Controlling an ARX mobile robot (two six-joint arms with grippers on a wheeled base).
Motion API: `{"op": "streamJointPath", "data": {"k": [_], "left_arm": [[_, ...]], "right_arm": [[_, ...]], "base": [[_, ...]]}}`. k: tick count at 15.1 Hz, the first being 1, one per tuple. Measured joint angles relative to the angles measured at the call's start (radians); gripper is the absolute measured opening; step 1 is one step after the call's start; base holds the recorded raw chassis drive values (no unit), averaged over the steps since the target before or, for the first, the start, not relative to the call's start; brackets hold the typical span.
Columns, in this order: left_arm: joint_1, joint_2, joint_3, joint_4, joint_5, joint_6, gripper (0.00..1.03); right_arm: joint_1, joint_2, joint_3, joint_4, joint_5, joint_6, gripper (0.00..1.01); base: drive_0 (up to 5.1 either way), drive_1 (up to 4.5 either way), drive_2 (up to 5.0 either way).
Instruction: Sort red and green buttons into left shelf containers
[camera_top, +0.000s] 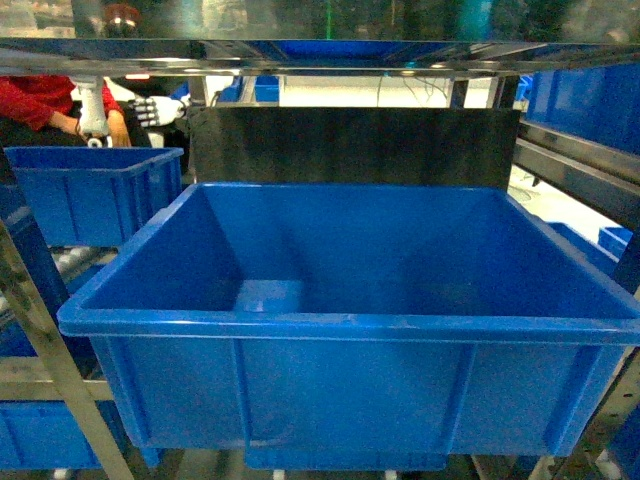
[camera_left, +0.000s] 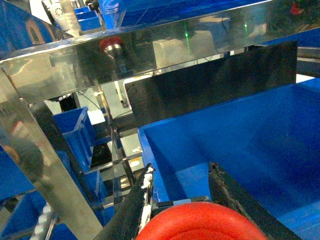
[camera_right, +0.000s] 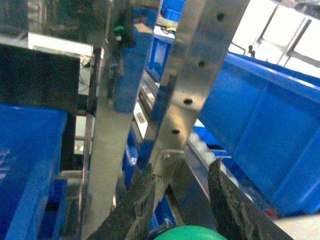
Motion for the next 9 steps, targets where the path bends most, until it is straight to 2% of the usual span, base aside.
{"op": "streamJointPath", "data": {"k": [1,2,4,5,8,9], "left_arm": [[0.000,0.000,0.000,0.000,0.000,0.000,0.28],[0.000,0.000,0.000,0.000,0.000,0.000,0.28],[0.000,0.000,0.000,0.000,0.000,0.000,0.28],[0.000,0.000,0.000,0.000,0.000,0.000,0.28],[0.000,0.000,0.000,0.000,0.000,0.000,0.28],[0.000,0.000,0.000,0.000,0.000,0.000,0.28]], "right_arm": [[0.060,0.041,0.053,0.023,0.031,-0.008,0.29],[0.097,0.070,0.085,0.003,0.049,-0.007,0.29],[0.152,0.089,0.090,-0.026,0.051,0.008,0.29],[0.180,0.090,0.087,0.002,0.044,0.025,0.29],[0.255,0.095,0.064,0.020,-0.027,0.098,0.29],[0.266,0.101,0.054,0.027,-0.052,0.120,0.29]], "base": [[0.0,0.00,0.0],[0.0,0.00,0.0],[0.0,0.00,0.0],[0.0,0.00,0.0],[0.0,0.00,0.0],[0.0,0.00,0.0]]}}
